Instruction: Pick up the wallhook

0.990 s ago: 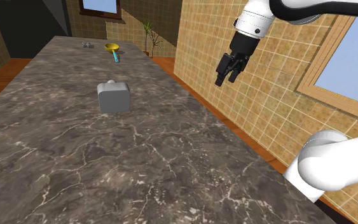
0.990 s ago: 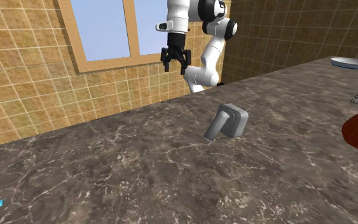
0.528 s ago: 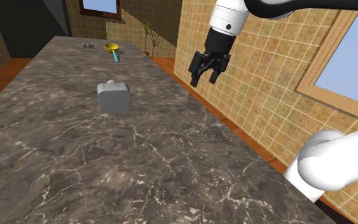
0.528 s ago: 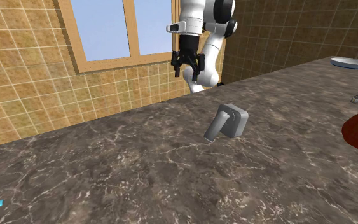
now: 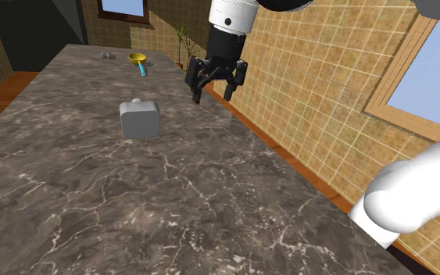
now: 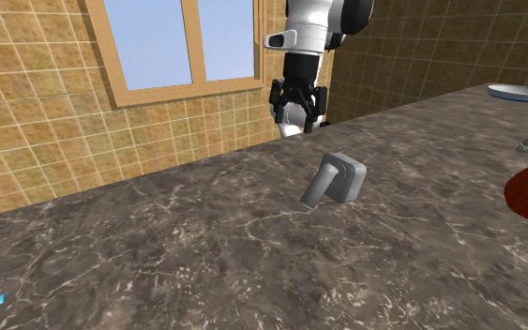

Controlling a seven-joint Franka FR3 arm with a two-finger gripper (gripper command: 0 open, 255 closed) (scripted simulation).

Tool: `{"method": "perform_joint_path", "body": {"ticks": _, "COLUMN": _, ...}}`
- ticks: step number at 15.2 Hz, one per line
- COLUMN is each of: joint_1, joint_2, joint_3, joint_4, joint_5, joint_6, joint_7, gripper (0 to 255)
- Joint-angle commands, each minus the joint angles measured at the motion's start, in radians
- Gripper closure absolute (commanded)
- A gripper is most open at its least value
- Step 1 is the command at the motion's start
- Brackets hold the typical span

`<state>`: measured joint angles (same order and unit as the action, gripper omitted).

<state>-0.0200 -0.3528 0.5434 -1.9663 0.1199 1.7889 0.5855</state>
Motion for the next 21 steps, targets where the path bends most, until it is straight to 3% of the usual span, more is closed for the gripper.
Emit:
{"method": "perform_joint_path", "body": {"ticks": 1, "joint_1": -0.011, "joint_2": 0.083, "joint_3": 0.057, "joint_4": 0.081, "joint_5": -0.038, "joint_6": -0.005, "joint_7": 0.086, "gripper": 0}}
{"method": "perform_joint_path", "body": {"ticks": 4, "joint_1": -0.015, "joint_2": 0.224, "joint_3": 0.138, "joint_4": 0.211, "joint_5": -0.124, "joint_6": -0.024, "joint_7": 0.218, "gripper": 0}}
{"method": "perform_joint_path", "body": {"ticks": 7, "joint_1": 0.013, "joint_2": 0.391, "joint_3": 0.206, "joint_4": 0.365, "joint_5": -0.246, "joint_6": -0.065, "joint_7": 0.358, "gripper": 0}}
{"method": "perform_joint_path", "body": {"ticks": 9, "joint_1": 0.063, "joint_2": 0.513, "joint_3": 0.231, "joint_4": 0.485, "joint_5": -0.339, "joint_6": -0.109, "joint_7": 0.447, "gripper": 0}}
{"method": "perform_joint_path", "body": {"ticks": 12, "joint_1": 0.187, "joint_2": 0.7, "joint_3": 0.227, "joint_4": 0.703, "joint_5": -0.475, "joint_6": -0.2, "joint_7": 0.552, "gripper": 0}}
{"method": "perform_joint_path", "body": {"ticks": 21, "joint_1": 0.159, "joint_2": 0.675, "joint_3": 0.219, "joint_4": 0.568, "joint_5": -0.457, "joint_6": -0.086, "joint_7": 0.562, "gripper": 0}}
